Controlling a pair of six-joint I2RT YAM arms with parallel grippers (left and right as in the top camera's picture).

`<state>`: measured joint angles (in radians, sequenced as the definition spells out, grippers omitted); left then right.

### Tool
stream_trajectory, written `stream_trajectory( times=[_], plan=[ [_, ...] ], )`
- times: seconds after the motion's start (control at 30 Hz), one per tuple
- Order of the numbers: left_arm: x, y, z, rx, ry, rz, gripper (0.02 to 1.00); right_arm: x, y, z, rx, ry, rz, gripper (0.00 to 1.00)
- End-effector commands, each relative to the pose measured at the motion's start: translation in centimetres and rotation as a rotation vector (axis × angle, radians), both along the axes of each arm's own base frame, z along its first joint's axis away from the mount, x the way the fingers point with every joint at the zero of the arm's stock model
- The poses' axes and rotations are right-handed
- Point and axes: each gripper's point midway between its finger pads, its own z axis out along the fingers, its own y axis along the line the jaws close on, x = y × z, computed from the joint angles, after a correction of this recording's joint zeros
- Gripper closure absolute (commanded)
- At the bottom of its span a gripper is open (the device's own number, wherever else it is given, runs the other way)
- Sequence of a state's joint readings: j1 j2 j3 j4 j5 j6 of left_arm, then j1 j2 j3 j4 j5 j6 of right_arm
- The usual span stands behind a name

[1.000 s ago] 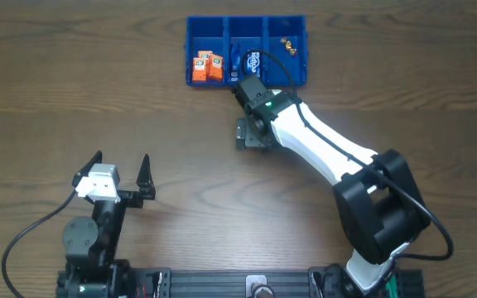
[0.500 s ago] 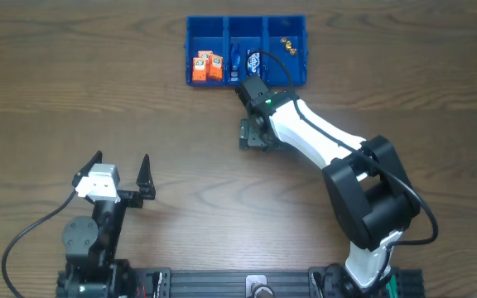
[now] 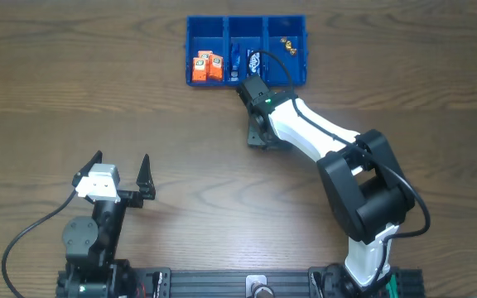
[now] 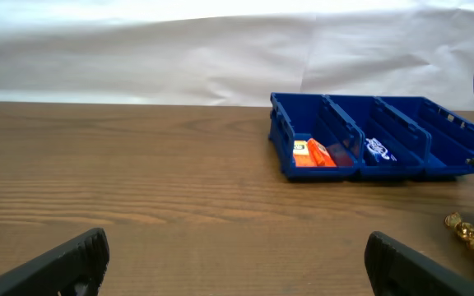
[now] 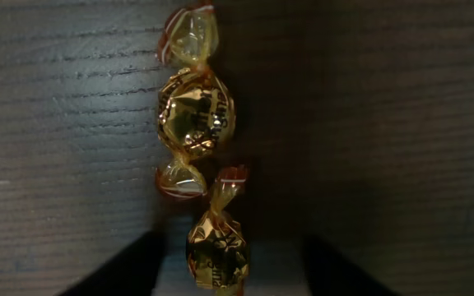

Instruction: Sort Candies Into Trays

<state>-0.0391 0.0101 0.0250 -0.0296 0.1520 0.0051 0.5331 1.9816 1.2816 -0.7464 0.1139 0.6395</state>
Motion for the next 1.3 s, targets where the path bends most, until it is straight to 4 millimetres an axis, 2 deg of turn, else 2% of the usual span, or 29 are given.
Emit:
stream_trajectory(
  times=[0.03,0.1,0.27,0.33,0.4,0.57,0.63,0.7,0.77,0.83,0.97,1.03,1.13,1.2,1.23,1.27,1.3],
  plan=[
    [-0.1,-0.2,-1.6,0.013,0.045,-0.018,0.02,0.1,-0.5,-0.5,-0.009,0.01,-0.013,0.735],
    [-0.1,-0.2,-1.6,0.013,0.045,-0.018,0.02,0.2,-0.5,-0.5,-0.007,0.007,-0.013,0.812],
    [-0.1,-0.2,-1.6,0.013,0.045,-0.018,0.02,0.2,-0.3,-0.5,0.001,0.006,-0.012,0.827],
    [-0.1,-0.2,-1.6,0.013,0.045,-0.018,0.02,0.4,-0.2,0.3,0.01,-0.011,-0.011,0.838],
    [-0.1,-0.2,-1.6,0.013,0.045,-0.018,0.02,0.9,-0.2,3.1,0.031,-0.074,-0.004,0.838],
    [-0.1,-0.2,-1.6,0.013,0.045,-0.018,0.02,3.6,-2.8,13.8,-0.038,-0.369,-0.055,0.838],
    [-0.1,-0.2,-1.6,0.013,0.045,-0.018,0.023,5.8,-4.0,17.4,-0.076,-0.475,-0.063,0.838],
    [-0.1,-0.2,-1.6,0.013,0.045,-0.018,0.02,9.0,-4.8,19.6,-0.096,-0.571,-0.038,0.831],
    [-0.1,-0.2,-1.6,0.013,0.045,-0.018,0.02,11.5,-4.9,20.1,-0.103,-0.635,-0.011,0.829],
    [-0.1,-0.2,-1.6,0.013,0.045,-0.018,0.02,13.6,-5.0,19.4,-0.108,-0.674,-0.005,0.825],
    [-0.1,-0.2,-1.6,0.013,0.045,-0.018,0.02,15.2,-4.9,16.1,-0.121,-0.647,-0.012,0.825],
    [-0.1,-0.2,-1.6,0.013,0.045,-0.018,0.02,15.4,-4.7,14.8,-0.123,-0.626,-0.005,0.776],
    [-0.1,-0.2,-1.6,0.013,0.045,-0.018,0.02,15.7,-4.6,14.0,-0.126,-0.619,-0.004,0.711],
    [-0.1,-0.2,-1.6,0.013,0.045,-0.018,0.023,15.8,-4.6,14.0,-0.124,-0.623,-0.005,0.603],
    [-0.1,-0.2,-1.6,0.013,0.045,-0.018,0.023,15.8,-4.6,14.0,-0.124,-0.624,-0.005,0.397],
    [-0.1,-0.2,-1.6,0.013,0.045,-0.018,0.023,15.8,-4.6,14.1,-0.124,-0.627,-0.005,0.15],
    [-0.1,-0.2,-1.6,0.013,0.045,-0.018,0.02,15.9,-4.5,14.1,-0.123,-0.627,-0.005,0.001]
  ],
)
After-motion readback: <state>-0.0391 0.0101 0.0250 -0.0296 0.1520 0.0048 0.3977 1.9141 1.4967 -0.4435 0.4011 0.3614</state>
